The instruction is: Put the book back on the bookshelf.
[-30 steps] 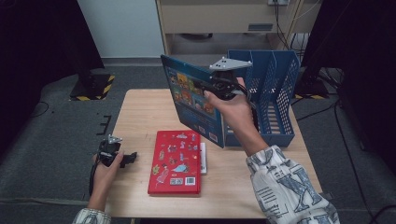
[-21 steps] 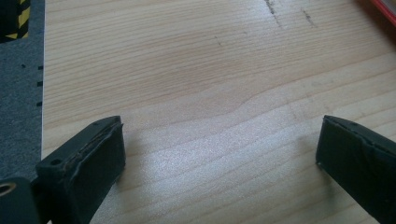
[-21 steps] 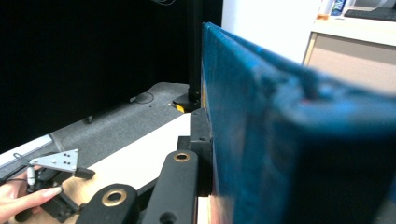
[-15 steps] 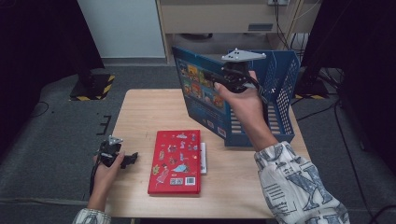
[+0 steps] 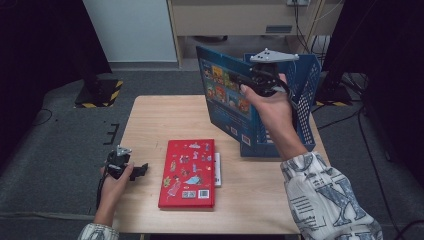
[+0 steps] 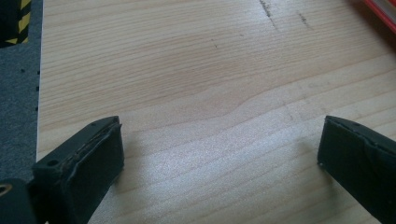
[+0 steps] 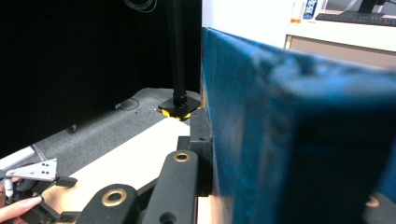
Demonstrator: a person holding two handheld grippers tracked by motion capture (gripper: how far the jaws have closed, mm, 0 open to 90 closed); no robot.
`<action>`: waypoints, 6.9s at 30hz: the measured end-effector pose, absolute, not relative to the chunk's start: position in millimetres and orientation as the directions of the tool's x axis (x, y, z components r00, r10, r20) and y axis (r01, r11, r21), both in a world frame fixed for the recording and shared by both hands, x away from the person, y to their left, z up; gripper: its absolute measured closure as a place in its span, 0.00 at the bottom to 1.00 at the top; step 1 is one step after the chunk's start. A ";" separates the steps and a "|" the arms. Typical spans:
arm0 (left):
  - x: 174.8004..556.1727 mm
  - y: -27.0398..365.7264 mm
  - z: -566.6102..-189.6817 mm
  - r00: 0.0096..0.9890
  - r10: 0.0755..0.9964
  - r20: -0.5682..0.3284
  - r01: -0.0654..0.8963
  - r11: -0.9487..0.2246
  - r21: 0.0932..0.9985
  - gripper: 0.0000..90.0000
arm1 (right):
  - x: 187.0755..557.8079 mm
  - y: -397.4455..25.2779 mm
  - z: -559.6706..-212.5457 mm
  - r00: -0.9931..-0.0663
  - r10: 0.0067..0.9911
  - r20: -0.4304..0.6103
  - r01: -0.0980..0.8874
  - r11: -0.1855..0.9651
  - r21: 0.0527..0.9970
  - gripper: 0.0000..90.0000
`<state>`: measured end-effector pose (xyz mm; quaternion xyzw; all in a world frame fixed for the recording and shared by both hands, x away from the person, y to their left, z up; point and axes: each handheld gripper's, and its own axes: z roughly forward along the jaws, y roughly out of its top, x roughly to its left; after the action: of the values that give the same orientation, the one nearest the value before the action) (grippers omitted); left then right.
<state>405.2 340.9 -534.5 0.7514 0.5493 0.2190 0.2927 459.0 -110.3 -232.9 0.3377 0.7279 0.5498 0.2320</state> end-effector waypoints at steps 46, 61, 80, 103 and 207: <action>402.9 339.1 -536.7 0.301 0.954 0.004 0.682 -0.218 0.698 0.00 | 442.1 -186.3 -220.7 -0.568 0.822 0.037 0.253 0.132 0.958 0.92; 403.0 338.4 -536.8 0.304 0.953 0.003 0.681 -0.219 0.698 0.00 | 440.1 -206.0 -221.2 -0.530 0.847 0.039 0.272 0.126 0.954 0.92; 403.4 337.7 -536.8 0.310 0.951 0.002 0.680 -0.223 0.699 0.00 | 467.1 -205.8 -231.5 -0.454 0.889 0.056 0.316 0.102 0.943 0.92; 403.9 337.0 -536.7 0.316 0.949 0.001 0.679 -0.227 0.699 0.00 | 497.1 -192.5 -235.9 -0.384 0.920 0.077 0.330 0.058 0.942 0.92; 405.9 335.3 -536.6 0.333 0.943 0.004 0.677 -0.242 0.695 0.00 | 503.4 -163.6 -317.7 -0.280 0.956 0.088 0.175 -0.039 0.984 0.91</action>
<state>405.9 335.3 -536.6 0.7573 0.5349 0.2179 0.3047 503.4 -163.6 -317.7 0.4783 0.5913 0.5390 0.3620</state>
